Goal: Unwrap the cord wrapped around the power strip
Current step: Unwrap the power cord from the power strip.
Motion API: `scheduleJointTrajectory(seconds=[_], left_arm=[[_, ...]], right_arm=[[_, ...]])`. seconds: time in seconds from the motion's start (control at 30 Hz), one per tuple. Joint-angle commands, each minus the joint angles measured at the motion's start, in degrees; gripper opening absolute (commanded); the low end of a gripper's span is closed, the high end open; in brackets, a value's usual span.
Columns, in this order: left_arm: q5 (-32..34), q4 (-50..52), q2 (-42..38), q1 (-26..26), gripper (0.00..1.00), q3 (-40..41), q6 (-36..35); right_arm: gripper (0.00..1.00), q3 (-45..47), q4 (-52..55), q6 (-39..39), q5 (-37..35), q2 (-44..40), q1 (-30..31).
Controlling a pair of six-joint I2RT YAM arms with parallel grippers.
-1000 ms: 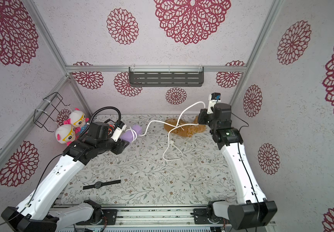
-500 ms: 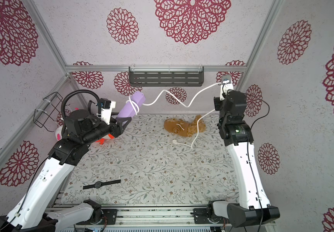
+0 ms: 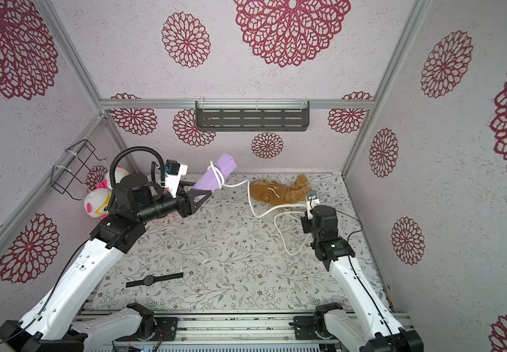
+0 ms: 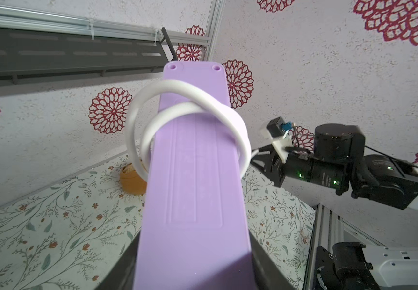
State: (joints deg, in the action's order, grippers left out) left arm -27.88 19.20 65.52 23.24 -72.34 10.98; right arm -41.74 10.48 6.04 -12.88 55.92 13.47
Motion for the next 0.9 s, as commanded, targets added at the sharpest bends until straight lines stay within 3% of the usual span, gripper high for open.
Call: scheduleJointTrajectory(seconds=[0.0,0.03,0.13,0.2,0.27,0.4,0.5,0.6,0.77,0.87], left_arm=[[1.4,-0.5,-2.0,-0.3,0.0,-1.1,-1.6],[2.9,0.7,-1.8,-0.3,0.0,-1.7,-1.9],[10.7,3.1,-1.1,-0.4,0.0,-2.8,-0.9],[17.2,4.9,0.1,-0.4,0.0,-3.6,1.2],[16.6,6.5,1.6,-0.4,0.0,-4.9,1.1],[5.8,2.6,2.4,-0.3,0.0,-4.7,2.2],[-0.5,4.7,3.4,-0.3,0.0,-7.3,1.4],[-5.4,8.6,3.4,-0.3,0.0,-10.1,-0.7],[-11.0,12.0,2.3,-0.3,0.0,-12.1,-1.6],[-13.9,10.7,1.7,-0.3,0.0,-12.0,0.7]], right_arm=[[0.63,-4.5,4.9,-8.6,4.8,-1.2,0.1],[0.73,-7.8,9.9,-7.9,4.3,0.2,0.1],[0.81,-20.8,25.0,-3.6,6.7,4.8,0.1],[0.83,-28.2,31.5,-0.5,15.0,6.4,0.1],[0.83,-31.3,32.1,2.1,26.3,6.3,0.4],[0.82,-24.2,10.9,2.4,32.0,5.0,6.9],[0.82,-20.7,-2.6,8.4,31.2,10.2,13.3],[0.81,-20.4,-14.3,13.1,30.0,16.7,15.4],[0.75,-20.5,-24.7,18.7,33.9,23.2,16.5],[0.71,-19.7,-29.5,20.3,32.6,25.8,17.5]])
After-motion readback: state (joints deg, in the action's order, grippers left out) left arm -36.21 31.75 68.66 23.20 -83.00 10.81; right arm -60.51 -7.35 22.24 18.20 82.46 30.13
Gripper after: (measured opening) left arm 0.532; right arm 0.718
